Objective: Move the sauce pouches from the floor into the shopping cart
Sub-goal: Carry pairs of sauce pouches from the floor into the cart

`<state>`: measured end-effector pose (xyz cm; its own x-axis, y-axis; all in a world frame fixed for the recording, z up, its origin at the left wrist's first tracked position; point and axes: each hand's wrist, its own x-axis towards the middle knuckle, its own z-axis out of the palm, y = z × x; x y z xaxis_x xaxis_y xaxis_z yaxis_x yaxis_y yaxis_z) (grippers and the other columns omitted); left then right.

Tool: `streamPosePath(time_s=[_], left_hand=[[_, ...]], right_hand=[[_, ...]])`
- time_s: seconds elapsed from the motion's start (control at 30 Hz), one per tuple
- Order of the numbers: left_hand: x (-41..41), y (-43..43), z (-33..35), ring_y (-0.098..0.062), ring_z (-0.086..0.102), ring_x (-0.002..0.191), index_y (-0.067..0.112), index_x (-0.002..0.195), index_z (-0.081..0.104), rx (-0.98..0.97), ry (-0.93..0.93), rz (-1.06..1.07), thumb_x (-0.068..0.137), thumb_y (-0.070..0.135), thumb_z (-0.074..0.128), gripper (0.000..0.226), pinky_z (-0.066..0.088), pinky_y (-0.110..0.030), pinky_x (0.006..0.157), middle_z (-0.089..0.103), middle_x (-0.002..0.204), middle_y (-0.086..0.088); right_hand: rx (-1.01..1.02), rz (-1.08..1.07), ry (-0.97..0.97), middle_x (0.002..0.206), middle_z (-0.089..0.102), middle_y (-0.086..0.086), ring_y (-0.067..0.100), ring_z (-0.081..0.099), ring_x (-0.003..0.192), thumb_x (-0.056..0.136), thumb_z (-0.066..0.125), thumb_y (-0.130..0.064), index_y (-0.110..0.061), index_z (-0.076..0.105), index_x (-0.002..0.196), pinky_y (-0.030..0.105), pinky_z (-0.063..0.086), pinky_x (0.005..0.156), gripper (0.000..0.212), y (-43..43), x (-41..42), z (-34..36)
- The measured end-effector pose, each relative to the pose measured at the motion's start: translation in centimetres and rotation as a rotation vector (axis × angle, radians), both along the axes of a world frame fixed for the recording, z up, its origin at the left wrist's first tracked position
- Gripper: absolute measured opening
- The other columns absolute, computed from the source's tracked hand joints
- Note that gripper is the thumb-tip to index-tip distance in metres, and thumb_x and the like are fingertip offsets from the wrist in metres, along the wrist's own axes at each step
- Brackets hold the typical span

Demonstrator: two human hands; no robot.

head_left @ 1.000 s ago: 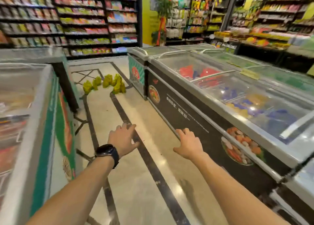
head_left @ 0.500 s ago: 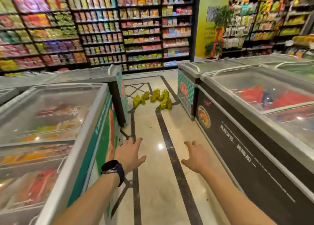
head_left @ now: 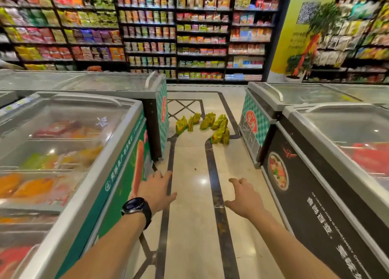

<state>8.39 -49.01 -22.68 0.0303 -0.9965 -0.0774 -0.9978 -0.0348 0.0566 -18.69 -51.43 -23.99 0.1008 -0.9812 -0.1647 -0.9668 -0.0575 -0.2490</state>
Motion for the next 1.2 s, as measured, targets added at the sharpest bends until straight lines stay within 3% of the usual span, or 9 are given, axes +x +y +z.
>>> streamPosePath(time_s=[0.4,0.9,1.2], left_hand=[[6.5,-27.1,-0.7,-0.032,0.052,0.124,0.026,0.152,0.026,0.054,-0.005,-0.129,0.091,0.06,0.051,0.074,0.051,-0.044,0.096,0.049,0.138,-0.009],[7.4,-64.7,-2.2,-0.031,0.046,0.132,0.027,0.153,0.023,0.121,-0.058,-0.144,0.092,0.061,0.05,0.075,0.048,-0.046,0.1,0.045,0.144,-0.009],[8.0,-86.5,-6.0,-0.031,0.048,0.128,0.027,0.153,0.023,0.176,-0.052,-0.173,0.09,0.062,0.051,0.077,0.05,-0.044,0.097,0.047,0.142,-0.008]], right_hand=[[0.042,-0.09,-0.041,0.136,0.043,0.006,0.029,0.045,0.126,0.08,0.067,-0.046,-0.025,0.035,0.141,0.046,0.048,0.096,0.072,-24.7,8.3,-0.9],[0.14,-0.161,-0.117,0.14,0.042,0.008,0.03,0.043,0.129,0.08,0.069,-0.047,-0.024,0.036,0.141,0.045,0.046,0.099,0.073,-62.5,8.3,-6.3],[0.176,-0.19,-0.091,0.139,0.042,0.007,0.03,0.045,0.129,0.078,0.068,-0.047,-0.025,0.034,0.143,0.044,0.047,0.098,0.076,-83.2,8.7,-8.4]])
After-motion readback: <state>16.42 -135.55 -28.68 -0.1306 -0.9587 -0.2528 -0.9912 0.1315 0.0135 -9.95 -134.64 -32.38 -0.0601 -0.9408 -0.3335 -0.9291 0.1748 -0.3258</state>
